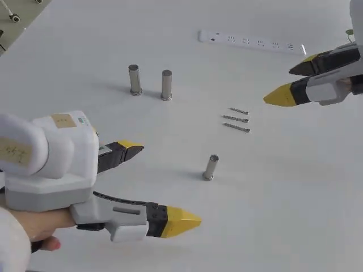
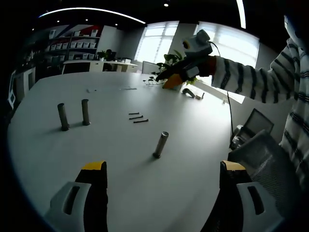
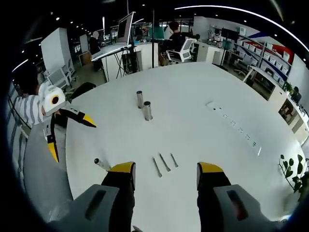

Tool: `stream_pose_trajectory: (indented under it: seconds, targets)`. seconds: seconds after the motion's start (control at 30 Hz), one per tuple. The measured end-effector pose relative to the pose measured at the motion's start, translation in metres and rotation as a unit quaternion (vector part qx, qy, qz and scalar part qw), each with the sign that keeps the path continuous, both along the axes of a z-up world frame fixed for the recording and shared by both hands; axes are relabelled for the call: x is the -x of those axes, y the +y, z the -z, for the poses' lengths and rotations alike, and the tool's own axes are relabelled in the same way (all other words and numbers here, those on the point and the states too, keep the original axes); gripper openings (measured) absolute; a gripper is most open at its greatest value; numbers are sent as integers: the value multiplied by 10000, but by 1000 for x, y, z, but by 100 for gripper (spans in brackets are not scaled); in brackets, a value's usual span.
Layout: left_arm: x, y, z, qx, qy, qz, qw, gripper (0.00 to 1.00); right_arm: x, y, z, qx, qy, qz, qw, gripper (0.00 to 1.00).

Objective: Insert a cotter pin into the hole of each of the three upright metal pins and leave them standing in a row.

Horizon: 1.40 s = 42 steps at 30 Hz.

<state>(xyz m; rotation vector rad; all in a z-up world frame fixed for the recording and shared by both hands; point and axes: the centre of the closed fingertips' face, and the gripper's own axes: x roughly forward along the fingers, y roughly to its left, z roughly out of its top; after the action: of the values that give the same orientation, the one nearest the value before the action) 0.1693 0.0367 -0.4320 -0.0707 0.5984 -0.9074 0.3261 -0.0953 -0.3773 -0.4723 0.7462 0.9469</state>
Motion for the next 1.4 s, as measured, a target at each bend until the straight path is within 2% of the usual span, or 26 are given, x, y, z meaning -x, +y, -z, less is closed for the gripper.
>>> stream_pose_trajectory:
  seconds: [0.17, 0.3, 0.37, 0.43, 0.47, 0.67, 0.77, 0.9, 1.0, 1.1, 1.23, 1.4]
  targets:
    - [1, 2, 3, 7, 61, 0, 10000, 96, -10, 3, 14, 353, -41, -255, 9990, 37]
    - [1, 2, 4, 7, 75, -18, 10000, 96, -10, 12, 27, 413, 127, -516, 9977, 36]
    - [0, 2, 3, 34, 76, -39, 10000, 96, -10, 14, 34, 539, 180, -670, 9961, 35]
    - [0, 2, 6, 52, 149, -41, 9999, 96, -10, 16, 42, 673, 237, -781, 9944, 35]
    - [0, 2, 6, 46, 152, -40, 9999, 96, -11, 17, 43, 668, 263, -800, 9942, 35]
    - [-2, 2, 7, 43, 159, -78, 9998, 96, -19, 21, 57, 781, 389, -1001, 9911, 26]
    - [-4, 3, 7, 73, 169, -118, 9998, 96, -21, 22, 67, 886, 518, -1184, 9876, 22]
    - [-9, 8, 6, 163, 204, -329, 9991, 95, -29, 19, 80, 1080, 575, -1185, 9854, 15]
    - [-11, 9, 4, 215, 184, -401, 9988, 95, -34, 16, 87, 1260, 520, -1193, 9835, 10]
    - [-12, 10, 3, 239, 173, -422, 9987, 94, -35, 17, 93, 1269, 672, -1190, 9824, 9]
    - [-13, 10, 2, 253, 166, -436, 9986, 94, -35, 17, 102, 1456, 747, -1297, 9780, 9]
    - [-12, 10, 2, 269, 169, -417, 9986, 93, -38, 16, 110, 1542, 827, -1345, 9753, 7]
